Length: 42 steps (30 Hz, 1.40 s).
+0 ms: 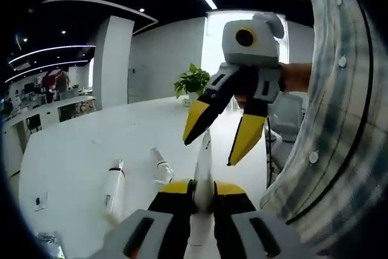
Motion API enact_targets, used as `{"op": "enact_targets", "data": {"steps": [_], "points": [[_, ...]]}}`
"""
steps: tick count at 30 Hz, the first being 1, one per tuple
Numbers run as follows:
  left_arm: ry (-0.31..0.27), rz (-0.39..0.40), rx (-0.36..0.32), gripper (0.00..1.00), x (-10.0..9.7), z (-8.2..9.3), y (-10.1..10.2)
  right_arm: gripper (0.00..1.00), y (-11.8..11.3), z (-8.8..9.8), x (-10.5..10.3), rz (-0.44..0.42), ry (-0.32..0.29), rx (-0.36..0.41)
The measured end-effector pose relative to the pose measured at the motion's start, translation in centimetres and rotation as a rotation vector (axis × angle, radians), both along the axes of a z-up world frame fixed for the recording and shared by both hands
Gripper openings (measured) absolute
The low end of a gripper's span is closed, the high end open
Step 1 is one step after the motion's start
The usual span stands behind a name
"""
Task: Arrange the skincare products in the storage area until every visible bottle or jar stands upright without overlapping.
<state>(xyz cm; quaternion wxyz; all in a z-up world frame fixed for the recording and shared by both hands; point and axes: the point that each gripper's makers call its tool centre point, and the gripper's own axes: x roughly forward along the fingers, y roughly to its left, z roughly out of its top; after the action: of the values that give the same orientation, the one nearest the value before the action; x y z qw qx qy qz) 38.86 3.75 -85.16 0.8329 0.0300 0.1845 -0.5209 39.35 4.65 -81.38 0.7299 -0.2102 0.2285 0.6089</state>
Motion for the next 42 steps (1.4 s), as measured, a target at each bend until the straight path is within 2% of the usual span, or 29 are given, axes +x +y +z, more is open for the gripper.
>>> {"op": "enact_targets", "data": {"steps": [1, 3, 7, 12, 15, 23, 30, 33, 35, 38, 42], "points": [[0.002, -0.005, 0.0, 0.11, 0.0, 0.0, 0.0, 0.26, 0.5, 0.5, 0.0, 0.005, 0.013, 0.029], [0.004, -0.018, -0.003, 0.12, 0.0, 0.0, 0.2, 0.23, 0.9, 0.9, -0.2, 0.026, 0.02, 0.037], [0.001, -0.034, 0.005, 0.12, 0.0, -0.2, 0.2, 0.21, 1.5, 0.4, -0.5, 0.076, -0.015, -0.008], [0.044, -0.008, -0.003, 0.14, 0.2, -0.3, 0.3, 0.2, 2.1, -0.3, -0.8, 0.117, -0.05, -0.064], [0.073, 0.011, 0.022, 0.22, 0.2, -1.0, 0.7, 0.19, 2.2, -0.6, -1.0, 0.13, -0.054, -0.08], [0.093, 0.06, -0.012, 0.32, 0.6, -0.5, 1.9, 0.19, 2.3, -0.6, -0.8, 0.133, -0.066, -0.097], [0.138, 0.081, 0.023, 0.4, -0.3, -1.8, 3.0, 0.19, 2.4, -1.2, -0.8, 0.179, -0.079, -0.153], [0.155, 0.1, 0.014, 0.4, -0.5, -2.0, 3.4, 0.19, 2.4, -1.7, -1.1, 0.223, -0.055, -0.184], [0.167, 0.11, 0.016, 0.4, -0.6, -2.2, 3.6, 0.21, 2.2, -2.4, -1.4, 0.218, 0.027, -0.207], [0.189, 0.142, 0.012, 0.39, -0.6, -2.4, 4.1, 0.23, 2.3, -2.9, -1.0, 0.219, 0.031, -0.2], [0.2, 0.187, -0.004, 0.37, -0.5, -2.1, 4.9, 0.23, 1.9, -3.9, -0.9, 0.186, 0.099, -0.175]]}}
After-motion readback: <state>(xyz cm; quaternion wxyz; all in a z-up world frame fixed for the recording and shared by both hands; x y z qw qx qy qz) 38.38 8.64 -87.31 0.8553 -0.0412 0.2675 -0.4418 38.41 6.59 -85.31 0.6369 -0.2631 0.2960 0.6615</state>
